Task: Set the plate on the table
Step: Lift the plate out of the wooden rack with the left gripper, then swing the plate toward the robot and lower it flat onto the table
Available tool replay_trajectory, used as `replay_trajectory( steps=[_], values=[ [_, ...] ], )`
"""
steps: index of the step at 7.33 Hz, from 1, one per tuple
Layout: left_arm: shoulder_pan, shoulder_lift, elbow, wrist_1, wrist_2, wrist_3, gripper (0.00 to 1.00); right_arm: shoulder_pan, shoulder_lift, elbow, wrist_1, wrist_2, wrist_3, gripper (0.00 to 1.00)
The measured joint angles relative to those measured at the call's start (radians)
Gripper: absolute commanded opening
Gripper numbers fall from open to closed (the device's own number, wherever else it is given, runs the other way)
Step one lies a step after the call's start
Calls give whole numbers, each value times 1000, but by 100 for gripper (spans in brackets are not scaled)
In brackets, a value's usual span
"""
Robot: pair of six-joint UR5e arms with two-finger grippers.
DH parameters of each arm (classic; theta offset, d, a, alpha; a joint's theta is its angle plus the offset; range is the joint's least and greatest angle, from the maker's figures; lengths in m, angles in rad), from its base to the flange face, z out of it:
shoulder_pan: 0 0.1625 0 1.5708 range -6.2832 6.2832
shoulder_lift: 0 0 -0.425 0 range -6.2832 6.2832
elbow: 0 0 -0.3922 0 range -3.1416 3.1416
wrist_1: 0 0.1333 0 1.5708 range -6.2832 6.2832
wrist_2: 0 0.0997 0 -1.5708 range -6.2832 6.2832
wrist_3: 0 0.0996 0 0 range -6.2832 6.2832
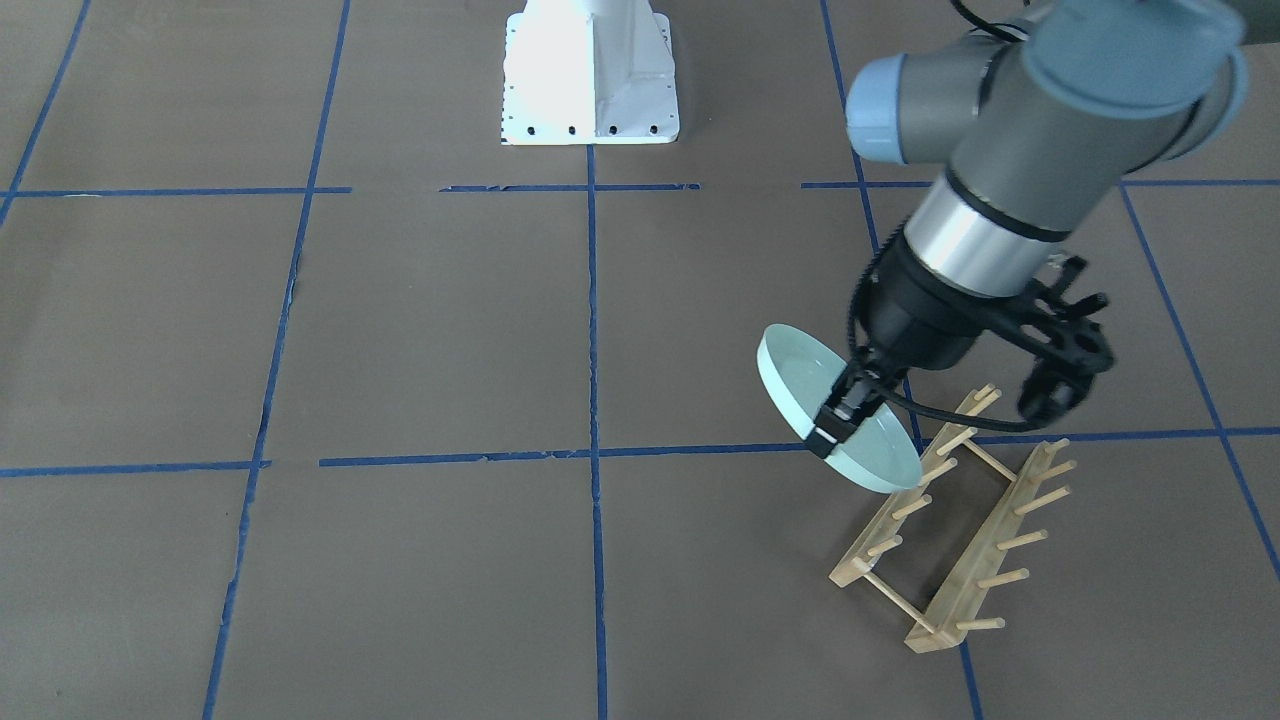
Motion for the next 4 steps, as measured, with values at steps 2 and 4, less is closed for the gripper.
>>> replay_trajectory(
  steps=[2, 4],
  values=[
    [186, -59, 77, 229, 144, 133, 0, 0, 0, 0, 0, 0, 0, 100],
    [289, -85, 185, 287, 199, 183, 0, 0, 0, 0, 0, 0, 0, 100]
  ],
)
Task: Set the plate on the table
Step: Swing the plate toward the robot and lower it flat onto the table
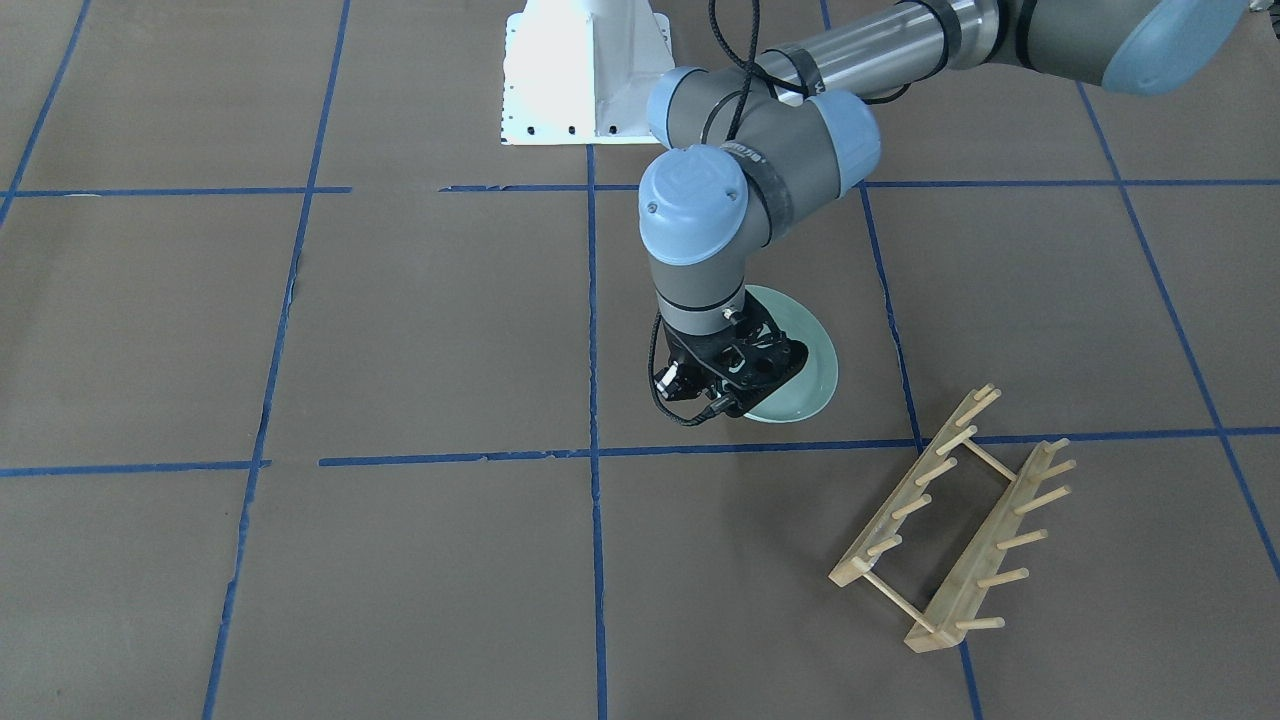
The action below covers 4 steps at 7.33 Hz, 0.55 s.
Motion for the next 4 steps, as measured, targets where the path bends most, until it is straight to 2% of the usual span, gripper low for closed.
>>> replay_trajectory(
  steps=[2, 4],
  values=[
    [57, 8, 34, 8, 20, 9, 0, 0, 0, 0, 0, 0, 0, 100],
    [89, 33, 33, 9, 25, 12, 69, 0, 0, 0, 0, 0, 0, 100]
  ],
)
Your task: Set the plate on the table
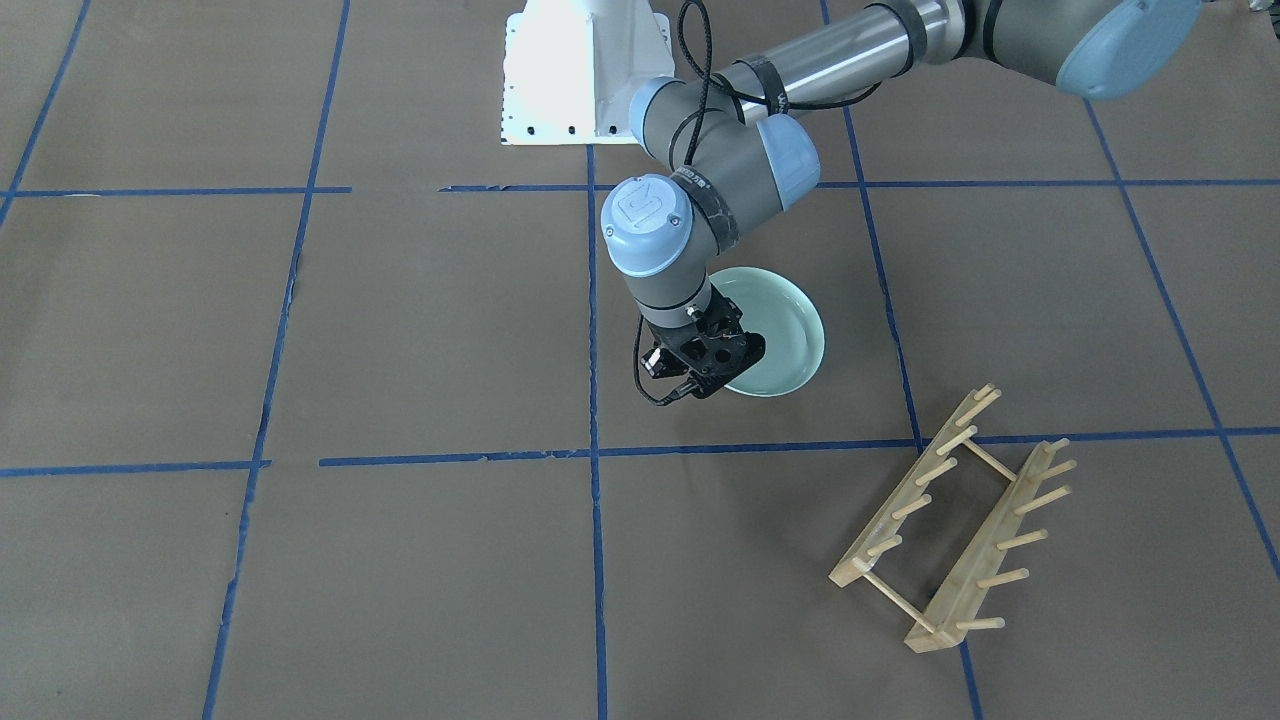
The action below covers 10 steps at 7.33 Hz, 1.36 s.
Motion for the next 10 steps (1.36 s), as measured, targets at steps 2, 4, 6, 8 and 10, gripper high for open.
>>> replay_trajectory(
  steps=[2, 4, 6, 8, 10],
  values=[
    [8, 40, -60, -2, 2, 36, 100, 0, 0, 0, 0, 0, 0, 100],
    [-25, 127, -267, -7, -3, 126, 100, 0, 0, 0, 0, 0, 0, 100],
    [-188, 191, -416, -15, -79, 365, 100, 0, 0, 0, 0, 0, 0, 100],
    [-447, 319, -445, -44, -269, 799, 100, 0, 0, 0, 0, 0, 0, 100],
    [-702, 521, -425, -95, -373, 1289, 100, 0, 0, 0, 0, 0, 0, 100]
  ],
)
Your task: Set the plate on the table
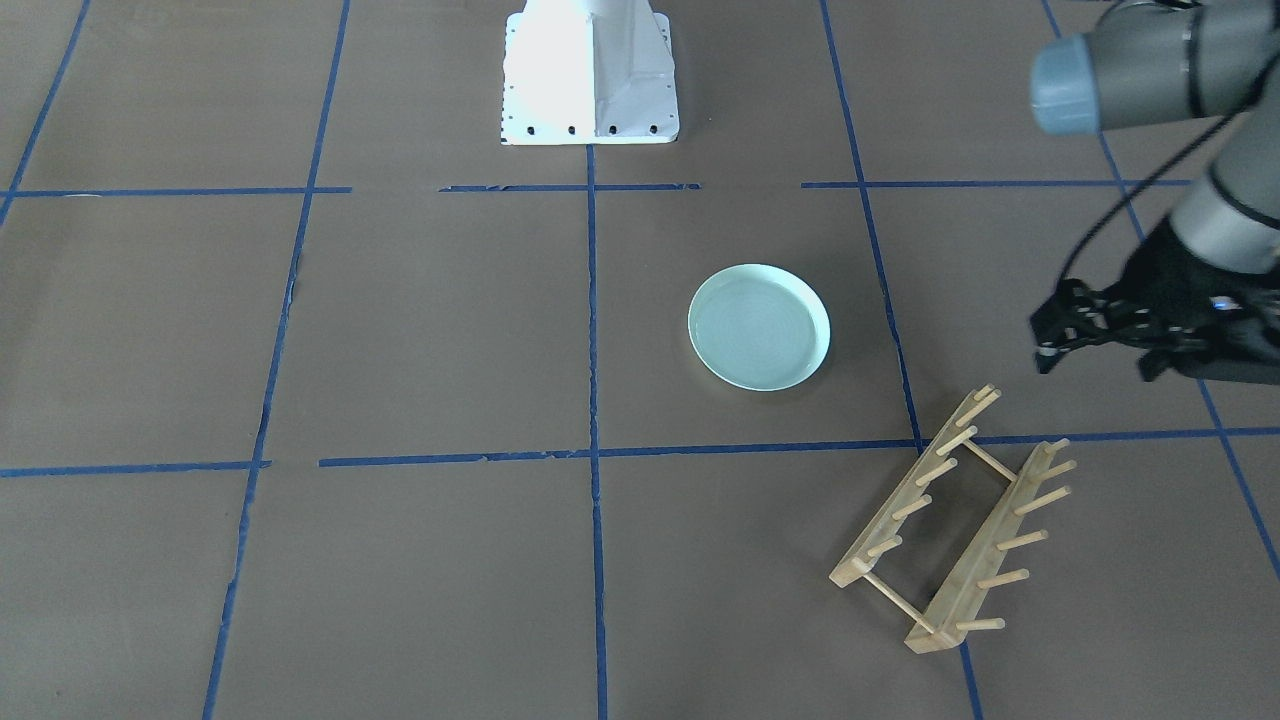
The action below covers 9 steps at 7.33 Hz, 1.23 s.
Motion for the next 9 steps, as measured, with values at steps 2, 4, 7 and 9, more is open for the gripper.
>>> replay_trajectory(
  steps=[2, 4, 7, 9],
  values=[
    [-205, 161, 51, -21, -41, 327, 100, 0, 0, 0, 0, 0, 0, 100],
    [-311, 304, 81, -39, -96, 422, 100, 0, 0, 0, 0, 0, 0, 100],
    [-346, 354, 135, -106, -108, 430, 100, 0, 0, -1, 0, 0, 0, 100],
    [-349, 360, 136, -107, -108, 434, 100, 0, 0, -1, 0, 0, 0, 100]
  ],
)
